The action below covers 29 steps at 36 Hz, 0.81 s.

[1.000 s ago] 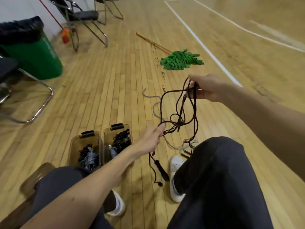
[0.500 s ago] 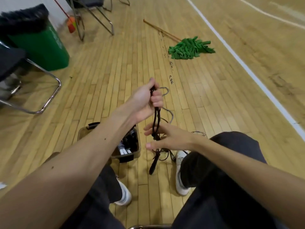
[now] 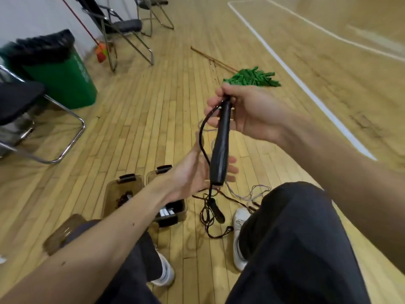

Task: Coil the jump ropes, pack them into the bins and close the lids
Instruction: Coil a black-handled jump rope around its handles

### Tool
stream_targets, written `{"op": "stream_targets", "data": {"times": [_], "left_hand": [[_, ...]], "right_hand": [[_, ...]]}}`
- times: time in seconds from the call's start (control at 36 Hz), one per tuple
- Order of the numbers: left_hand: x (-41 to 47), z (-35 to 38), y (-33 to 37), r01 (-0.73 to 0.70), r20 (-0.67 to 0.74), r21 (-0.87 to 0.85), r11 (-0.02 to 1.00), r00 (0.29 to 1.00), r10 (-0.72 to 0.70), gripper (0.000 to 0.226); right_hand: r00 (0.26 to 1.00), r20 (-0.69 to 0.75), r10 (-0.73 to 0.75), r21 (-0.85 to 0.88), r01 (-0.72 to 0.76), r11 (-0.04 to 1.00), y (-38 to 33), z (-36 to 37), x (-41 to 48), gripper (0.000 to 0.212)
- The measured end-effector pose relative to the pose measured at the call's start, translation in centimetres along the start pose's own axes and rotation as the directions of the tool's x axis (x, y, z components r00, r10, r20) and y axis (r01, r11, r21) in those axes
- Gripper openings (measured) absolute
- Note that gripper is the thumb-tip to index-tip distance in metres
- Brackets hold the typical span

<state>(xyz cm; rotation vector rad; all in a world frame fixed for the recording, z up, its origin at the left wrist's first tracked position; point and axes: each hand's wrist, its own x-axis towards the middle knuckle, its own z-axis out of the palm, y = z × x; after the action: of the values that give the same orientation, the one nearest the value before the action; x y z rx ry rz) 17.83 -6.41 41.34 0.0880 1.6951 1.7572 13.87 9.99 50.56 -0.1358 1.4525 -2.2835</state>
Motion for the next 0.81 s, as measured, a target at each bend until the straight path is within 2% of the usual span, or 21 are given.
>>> {"op": "stream_targets", "data": {"times": [0.06,0.11,0.17,0.22,0.31,0.36,0.42,0.5,0.58,0.67,0.75,0.81], "left_hand": [[-1.0,0.6,-0.8,0.027,0.130,0.035,0.999,0.991,-0.031,0.103],[-1.9,1.3,-1.1,0.030,0.225,-0.002,1.000,0.974,-0.028,0.108],[-2.6,1.8,-0.7,0.019,0.243,-0.119,0.993,0.970,0.011,0.104],[-3.2,2.1,0.3,-0.029,0.198,-0.225,0.974,0.977,0.075,0.099],[-3.9,2.4,2.1,-0.098,0.213,-0.253,0.962,0.965,0.154,0.093],[-4.5,2.5,2.9,-0.125,0.250,-0.126,0.984,0.956,0.154,0.084],[-5.2,2.7,3.2,-0.146,0.246,0.074,0.987,0.961,0.123,0.068],[-6.4,2.8,2.3,-0.156,0.178,0.343,0.926,0.979,0.099,0.049],[-7.2,2.5,1.4,-0.122,0.075,0.438,0.890,0.992,0.099,0.038],[-7.7,2.7,1.8,-0.113,-0.024,0.302,0.946,0.992,0.127,0.036],[-8.2,3.3,4.1,-0.202,-0.138,-0.047,0.978,0.971,0.194,0.031],[-8.7,3.6,6.5,-0.279,-0.176,-0.304,0.911,0.956,0.234,0.028]], "right_hand": [[0.999,-0.028,-0.025,0.066,0.027,0.997,-2.0,0.1,0.1,0.019],[0.998,-0.057,-0.033,0.128,0.040,0.991,-3.6,0.0,0.2,0.017],[0.995,-0.092,-0.039,0.167,0.054,0.984,-4.6,-0.1,0.1,0.017],[0.992,-0.115,-0.046,0.173,0.065,0.983,-5.1,-0.1,-0.2,0.017],[0.991,-0.130,-0.039,0.126,0.055,0.991,-5.2,0.4,-0.7,0.016],[0.989,-0.145,-0.042,0.091,0.056,0.994,-5.1,0.5,-1.1,0.016],[0.985,-0.162,-0.056,0.067,0.068,0.995,-5.5,0.3,-1.7,0.016],[0.980,-0.186,-0.066,-0.004,0.067,0.998,-6.3,-0.2,-2.6,0.016],[0.981,-0.189,-0.051,-0.111,0.030,0.993,-6.0,-0.5,-3.4,0.019],[0.968,-0.247,-0.032,-0.163,-0.009,0.987,-5.3,-0.7,-4.2,0.031],[0.963,-0.269,0.020,-0.187,-0.073,0.980,-3.9,-0.4,-5.1,0.056],[0.970,-0.231,0.075,-0.238,-0.131,0.962,-2.4,0.3,-5.8,0.070]]}}
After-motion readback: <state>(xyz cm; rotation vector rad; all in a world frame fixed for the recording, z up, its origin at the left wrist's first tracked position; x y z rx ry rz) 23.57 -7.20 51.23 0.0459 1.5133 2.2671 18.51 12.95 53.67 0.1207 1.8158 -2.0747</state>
